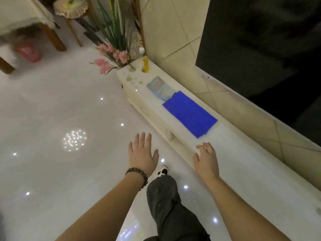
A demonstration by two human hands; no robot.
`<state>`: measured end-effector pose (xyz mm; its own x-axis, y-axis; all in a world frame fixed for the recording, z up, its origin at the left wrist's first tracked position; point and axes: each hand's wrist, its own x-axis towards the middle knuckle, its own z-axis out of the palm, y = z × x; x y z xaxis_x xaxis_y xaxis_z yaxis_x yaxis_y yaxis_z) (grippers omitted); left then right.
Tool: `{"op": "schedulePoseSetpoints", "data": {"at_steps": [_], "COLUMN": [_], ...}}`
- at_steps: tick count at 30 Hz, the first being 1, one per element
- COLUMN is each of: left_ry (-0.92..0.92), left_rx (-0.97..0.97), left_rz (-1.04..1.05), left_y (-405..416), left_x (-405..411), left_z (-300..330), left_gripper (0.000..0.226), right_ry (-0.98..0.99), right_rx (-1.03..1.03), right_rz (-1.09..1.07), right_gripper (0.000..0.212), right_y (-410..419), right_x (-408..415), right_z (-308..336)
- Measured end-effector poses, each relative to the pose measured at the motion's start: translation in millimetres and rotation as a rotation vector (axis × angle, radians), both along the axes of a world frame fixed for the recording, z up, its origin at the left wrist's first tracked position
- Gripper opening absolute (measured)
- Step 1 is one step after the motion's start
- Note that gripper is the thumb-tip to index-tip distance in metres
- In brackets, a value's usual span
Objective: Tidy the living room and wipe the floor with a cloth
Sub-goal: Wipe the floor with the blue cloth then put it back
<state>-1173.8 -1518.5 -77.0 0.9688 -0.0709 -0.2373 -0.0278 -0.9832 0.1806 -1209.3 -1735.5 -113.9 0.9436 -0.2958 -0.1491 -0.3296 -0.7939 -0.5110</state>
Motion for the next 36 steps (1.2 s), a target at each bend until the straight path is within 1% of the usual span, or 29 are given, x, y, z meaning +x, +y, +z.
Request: {"op": "schedulePoseSetpoints", "data": {"at_steps": [5,9,12,16,22,24,26,28,29,31,33,34,36], "left_ry": [0.059,0.123,0.157,0.175,0.202,0.213,0.216,0.241,0.266,0.289,0.287,0.294,0.317], "left_rx": [0.063,0.11,0.116,0.151,0.138,0.152,0.179,0.192,0.191,0.196,0.185,0.172,0.142], "left_rz": [-0.164,-0.295,-0.394,-0.556,-0.761,-0.834,-0.877,-0.877,-0.876,-0.897,-0.911,-0.915,-0.964], "left_y": [-4.0,-9.4,-19.7,-33.1,-73.7,-87.5,-93.7,-92.6,-90.8,-86.4,-83.5,-83.5,-84.8], "left_x": [125.8,214.6,274.9,341.9,414.0,426.4,432.3,435.4,436.2,435.5,429.8,424.3,407.3], "left_z": [-40.4,-70.5,-88.5,-126.7,-225.5,-259.1,-287.5,-307.1,-314.4,-323.9,-325.5,-323.9,-318.0], "left_gripper": [0.065,0.065,0.064,0.064,0.067,0.068,0.069,0.07,0.07,0.07,0.07,0.07,0.068], "right_ry": [0.031,0.124,0.157,0.187,0.154,0.148,0.208,0.266,0.262,0.236,0.24,0.227,0.152], "right_rx": [0.053,0.113,0.127,0.162,0.131,0.089,0.056,0.127,0.197,0.315,0.286,0.255,0.217], "right_rz": [-0.185,-0.367,-0.454,-0.64,-0.859,-0.973,-1.113,-1.211,-1.25,-1.311,-1.305,-1.306,-1.359], "right_gripper": [0.036,0.036,0.037,0.04,0.049,0.06,0.074,0.081,0.077,0.057,0.032,0.023,0.015], "right_y": [-6.0,-3.1,-5.4,-20.7,-53.5,-62.6,-69.4,-70.3,-69.0,-66.7,-67.8,-69.9,-74.0], "right_x": [88.9,148.9,188.5,226.0,258.6,265.9,270.6,275.4,278.1,282.0,279.5,274.1,257.6], "right_z": [-50.9,-88.1,-107.2,-141.9,-214.9,-233.9,-249.2,-262.0,-268.5,-279.5,-281.5,-280.2,-270.7]}}
